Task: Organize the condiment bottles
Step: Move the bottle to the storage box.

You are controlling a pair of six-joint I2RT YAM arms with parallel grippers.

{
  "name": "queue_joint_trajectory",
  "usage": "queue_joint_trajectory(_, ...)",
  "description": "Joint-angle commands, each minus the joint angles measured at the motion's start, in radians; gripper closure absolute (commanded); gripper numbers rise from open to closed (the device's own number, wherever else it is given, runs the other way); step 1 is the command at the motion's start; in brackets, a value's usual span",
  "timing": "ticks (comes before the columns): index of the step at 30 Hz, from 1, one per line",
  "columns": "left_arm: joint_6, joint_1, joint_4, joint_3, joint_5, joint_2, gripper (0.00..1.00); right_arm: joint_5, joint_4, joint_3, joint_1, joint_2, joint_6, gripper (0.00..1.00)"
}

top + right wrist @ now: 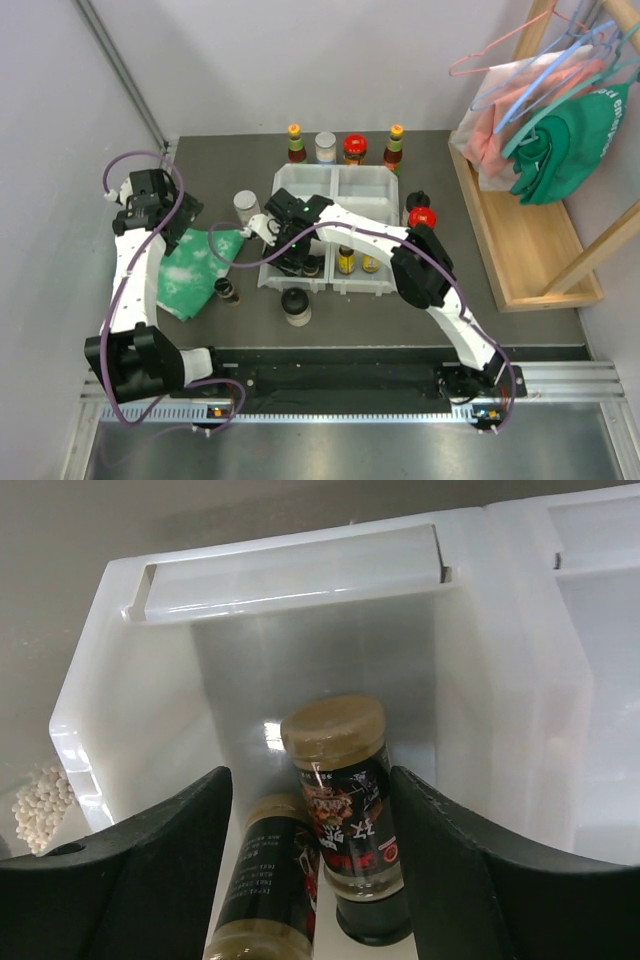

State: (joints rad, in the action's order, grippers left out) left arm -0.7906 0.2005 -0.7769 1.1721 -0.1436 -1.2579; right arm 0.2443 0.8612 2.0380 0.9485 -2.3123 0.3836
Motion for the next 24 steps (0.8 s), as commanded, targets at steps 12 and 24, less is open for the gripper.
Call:
queue_joint_trajectory(12, 0.011, 0.011, 0.056, -0.011, 0.056, -0.003, 0.01, -0.186, -0.033, 0.033, 0.001, -0.061, 0.017, 0.68)
queue_joint_trajectory(24, 0.014, 0.013, 0.071, -0.019, 0.058, -0.005, 0.01, -0.234, -0.126, -0.009, 0.001, 0.022, -0.025, 1.00)
